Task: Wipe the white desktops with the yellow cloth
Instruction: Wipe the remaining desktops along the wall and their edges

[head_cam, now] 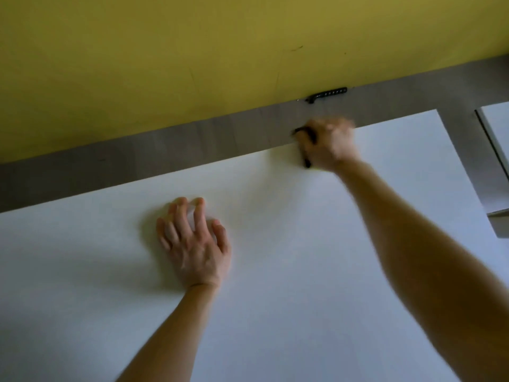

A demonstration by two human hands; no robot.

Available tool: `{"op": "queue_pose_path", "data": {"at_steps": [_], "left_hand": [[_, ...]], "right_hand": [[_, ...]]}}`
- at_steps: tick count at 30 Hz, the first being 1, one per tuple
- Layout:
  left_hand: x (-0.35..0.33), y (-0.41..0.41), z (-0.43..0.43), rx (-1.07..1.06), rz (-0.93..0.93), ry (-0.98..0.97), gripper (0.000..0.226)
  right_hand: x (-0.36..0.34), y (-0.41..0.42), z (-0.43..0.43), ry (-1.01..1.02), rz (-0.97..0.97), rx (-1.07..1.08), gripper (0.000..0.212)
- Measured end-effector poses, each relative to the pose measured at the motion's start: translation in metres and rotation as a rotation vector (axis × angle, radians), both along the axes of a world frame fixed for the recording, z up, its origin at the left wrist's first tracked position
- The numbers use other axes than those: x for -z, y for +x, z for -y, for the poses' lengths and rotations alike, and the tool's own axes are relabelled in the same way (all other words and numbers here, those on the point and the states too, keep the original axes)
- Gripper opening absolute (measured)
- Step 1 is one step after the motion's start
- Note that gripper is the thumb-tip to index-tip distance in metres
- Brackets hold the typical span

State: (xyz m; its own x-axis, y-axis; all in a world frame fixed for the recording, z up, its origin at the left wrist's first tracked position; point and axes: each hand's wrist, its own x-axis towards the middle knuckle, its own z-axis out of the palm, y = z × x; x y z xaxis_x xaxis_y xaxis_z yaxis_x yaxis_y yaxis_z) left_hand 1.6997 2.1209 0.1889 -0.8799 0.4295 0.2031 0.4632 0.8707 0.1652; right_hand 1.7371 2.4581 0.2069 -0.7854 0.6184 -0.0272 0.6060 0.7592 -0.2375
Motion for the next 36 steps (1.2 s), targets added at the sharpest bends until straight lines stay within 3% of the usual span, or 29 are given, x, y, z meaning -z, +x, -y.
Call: {"op": "queue_pose_path", "data": {"at_steps": [2, 6, 9, 12, 15, 18, 21, 23, 26, 32, 36], "left_hand": [[0.002, -0.002, 0.001, 0.007, -0.017, -0.019, 0.048], [0.002, 0.000, 0.000, 0.001, -0.041, -0.077, 0.048], [0.000, 0.005, -0.002, -0.017, -0.066, -0.122, 0.046], [-0.011, 0.018, -0.020, 0.005, -0.072, -0.134, 0.044], [-0.017, 0.048, -0.072, 0.163, -0.029, -0.098, 0.046], [-0.016, 0.077, -0.133, 0.287, 0.024, -0.061, 0.053], [-0.008, 0.099, -0.172, 0.240, 0.051, -0.076, 0.055], [-0.003, 0.109, -0.186, 0.166, 0.057, -0.080, 0.055], [0.004, 0.114, -0.189, 0.159, 0.035, -0.048, 0.059], [0.006, 0.114, -0.187, 0.179, 0.031, 0.037, 0.060], [0.009, 0.113, -0.187, 0.175, 0.030, 0.029, 0.059]], "right_hand": [[0.001, -0.047, 0.070, -0.043, -0.049, -0.174, 0.033], [-0.013, -0.091, 0.149, -0.202, -0.017, -0.333, 0.036], [-0.004, -0.048, 0.088, -0.201, -0.101, -0.446, 0.040], [-0.004, 0.036, -0.044, -0.071, -0.047, -0.218, 0.045], [-0.015, 0.115, -0.162, 0.011, 0.058, -0.002, 0.051], [-0.011, 0.107, -0.146, 0.043, 0.088, 0.074, 0.046], [-0.003, 0.040, -0.064, -0.079, -0.010, -0.198, 0.036], [-0.008, 0.014, -0.029, -0.192, 0.031, -0.367, 0.038], [-0.009, 0.029, -0.062, -0.236, 0.000, -0.455, 0.042], [-0.024, 0.155, -0.233, -0.053, 0.096, 0.003, 0.039], [-0.005, 0.156, -0.209, 0.057, 0.075, 0.173, 0.039]]}}
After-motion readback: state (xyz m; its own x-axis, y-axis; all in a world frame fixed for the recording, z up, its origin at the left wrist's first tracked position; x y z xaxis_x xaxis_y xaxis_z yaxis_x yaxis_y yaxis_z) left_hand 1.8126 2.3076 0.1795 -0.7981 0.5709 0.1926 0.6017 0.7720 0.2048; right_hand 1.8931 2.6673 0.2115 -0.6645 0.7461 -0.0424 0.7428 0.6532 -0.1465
